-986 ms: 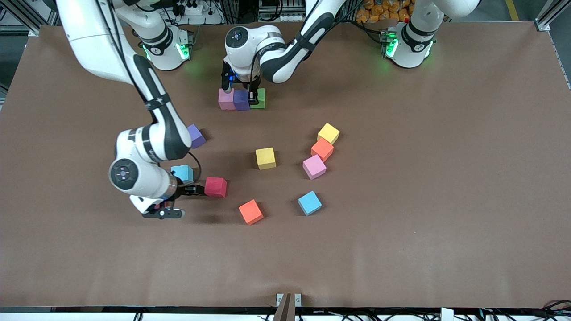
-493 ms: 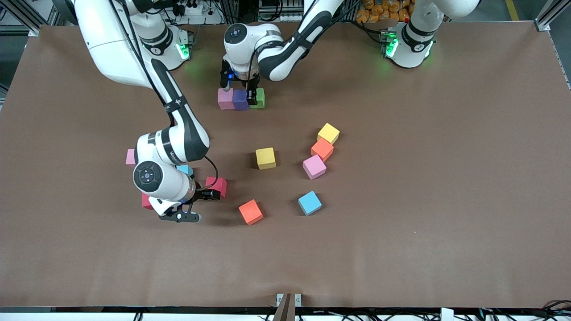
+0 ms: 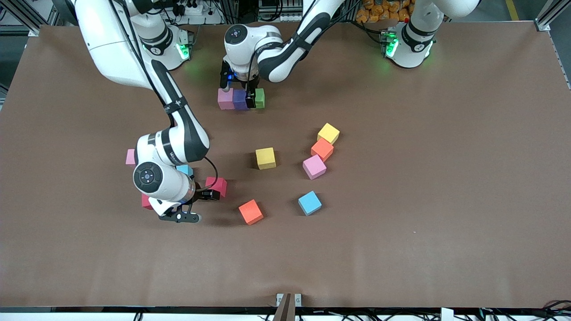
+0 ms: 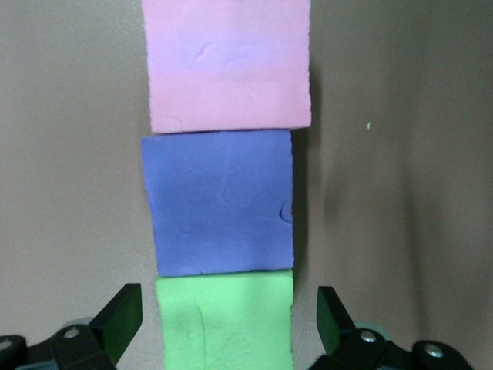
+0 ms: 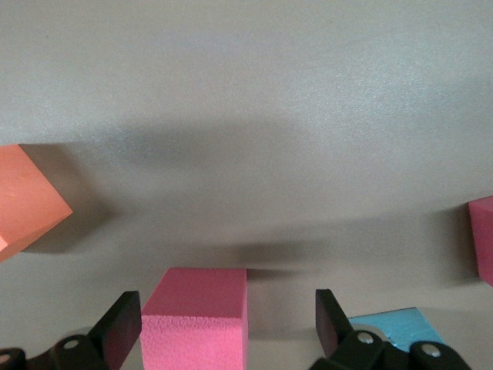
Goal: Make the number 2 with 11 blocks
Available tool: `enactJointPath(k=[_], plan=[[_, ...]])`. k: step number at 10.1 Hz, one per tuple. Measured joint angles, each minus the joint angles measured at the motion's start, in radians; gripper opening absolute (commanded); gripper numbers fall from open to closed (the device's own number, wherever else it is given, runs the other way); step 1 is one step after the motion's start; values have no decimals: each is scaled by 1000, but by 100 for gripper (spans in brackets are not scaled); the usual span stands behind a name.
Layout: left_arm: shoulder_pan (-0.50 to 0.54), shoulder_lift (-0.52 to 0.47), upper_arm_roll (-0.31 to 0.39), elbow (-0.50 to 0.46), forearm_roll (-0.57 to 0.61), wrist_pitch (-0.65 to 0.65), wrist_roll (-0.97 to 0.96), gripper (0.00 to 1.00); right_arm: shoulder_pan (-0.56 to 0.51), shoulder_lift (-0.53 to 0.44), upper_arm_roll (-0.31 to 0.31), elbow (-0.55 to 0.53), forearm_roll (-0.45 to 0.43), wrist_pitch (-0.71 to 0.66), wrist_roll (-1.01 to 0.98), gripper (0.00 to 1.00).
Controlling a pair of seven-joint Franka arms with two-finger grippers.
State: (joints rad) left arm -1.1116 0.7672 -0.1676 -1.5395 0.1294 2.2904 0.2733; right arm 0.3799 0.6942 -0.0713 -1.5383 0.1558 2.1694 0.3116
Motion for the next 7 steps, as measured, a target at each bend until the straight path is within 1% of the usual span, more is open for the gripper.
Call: enactJointPath(k=[3, 5, 7], plan=[[1, -20, -1, 11, 4, -9, 0, 100, 38, 20, 4, 0, 1, 0, 9, 100], [6, -67, 0, 15, 5, -66, 8, 100, 44, 34, 4, 1, 1, 0, 22, 100], [27, -136, 0, 14, 5, -145, 22, 100, 44, 39, 4, 1, 1, 0, 25, 100]])
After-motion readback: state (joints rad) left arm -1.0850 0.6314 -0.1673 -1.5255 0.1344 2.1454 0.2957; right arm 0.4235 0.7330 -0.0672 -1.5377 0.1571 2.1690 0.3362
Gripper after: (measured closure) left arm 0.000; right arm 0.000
